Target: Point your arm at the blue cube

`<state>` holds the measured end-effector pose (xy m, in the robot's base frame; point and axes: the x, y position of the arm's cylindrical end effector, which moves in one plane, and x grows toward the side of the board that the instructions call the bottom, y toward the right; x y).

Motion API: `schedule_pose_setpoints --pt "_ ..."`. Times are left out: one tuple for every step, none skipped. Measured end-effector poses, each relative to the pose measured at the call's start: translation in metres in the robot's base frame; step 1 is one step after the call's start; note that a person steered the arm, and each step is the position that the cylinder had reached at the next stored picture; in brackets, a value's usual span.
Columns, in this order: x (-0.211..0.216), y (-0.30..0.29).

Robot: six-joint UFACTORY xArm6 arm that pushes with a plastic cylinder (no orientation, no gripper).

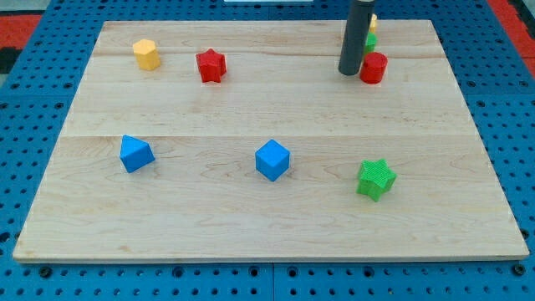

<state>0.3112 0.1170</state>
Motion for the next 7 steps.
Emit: schedule_pose_setpoints --pt "-0.002 -0.011" --pt "-0.002 -0.011" --pt "0.03 -0.03" --pt "0.082 -0.052" --pt "0.125 -0.056" --pt "0.163 -0.056" --pt "0.197 -0.077"
